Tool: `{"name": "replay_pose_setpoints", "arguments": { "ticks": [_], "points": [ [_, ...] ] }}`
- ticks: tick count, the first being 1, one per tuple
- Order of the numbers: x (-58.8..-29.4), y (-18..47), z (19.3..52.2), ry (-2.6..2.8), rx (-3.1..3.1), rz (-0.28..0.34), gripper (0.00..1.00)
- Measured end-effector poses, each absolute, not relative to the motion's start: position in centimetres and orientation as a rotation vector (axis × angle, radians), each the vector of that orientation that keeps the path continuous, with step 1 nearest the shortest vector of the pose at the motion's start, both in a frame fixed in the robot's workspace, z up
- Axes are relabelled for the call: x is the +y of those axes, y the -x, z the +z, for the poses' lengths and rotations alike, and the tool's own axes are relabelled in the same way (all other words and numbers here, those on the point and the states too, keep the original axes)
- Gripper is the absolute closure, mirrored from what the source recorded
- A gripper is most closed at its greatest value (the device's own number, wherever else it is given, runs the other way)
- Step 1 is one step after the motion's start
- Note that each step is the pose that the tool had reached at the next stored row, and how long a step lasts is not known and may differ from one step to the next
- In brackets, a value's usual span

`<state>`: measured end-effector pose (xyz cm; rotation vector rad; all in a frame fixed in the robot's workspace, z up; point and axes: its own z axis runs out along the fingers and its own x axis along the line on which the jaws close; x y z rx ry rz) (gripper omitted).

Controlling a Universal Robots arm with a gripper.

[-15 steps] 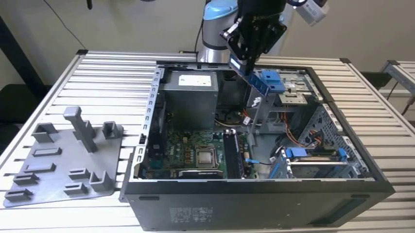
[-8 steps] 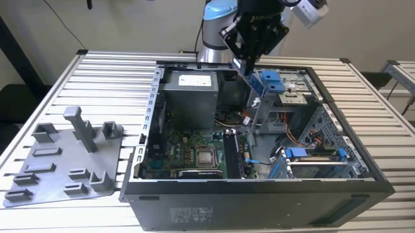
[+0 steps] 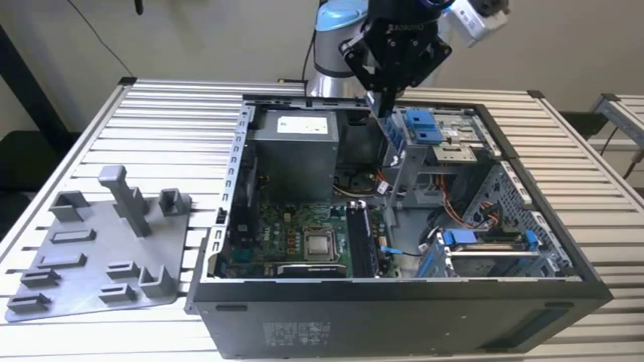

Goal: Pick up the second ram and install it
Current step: 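Insert the second ram into the second slot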

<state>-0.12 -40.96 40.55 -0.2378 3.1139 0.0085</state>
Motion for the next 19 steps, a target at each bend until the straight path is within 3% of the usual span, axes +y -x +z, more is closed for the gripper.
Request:
{"name": "replay_pose_setpoints", "arguments": {
  "ticks": [19],
  "points": [
    [-40.96,0.11,40.52,-0.101,3.121,0.005,0.86]
  ]
}}
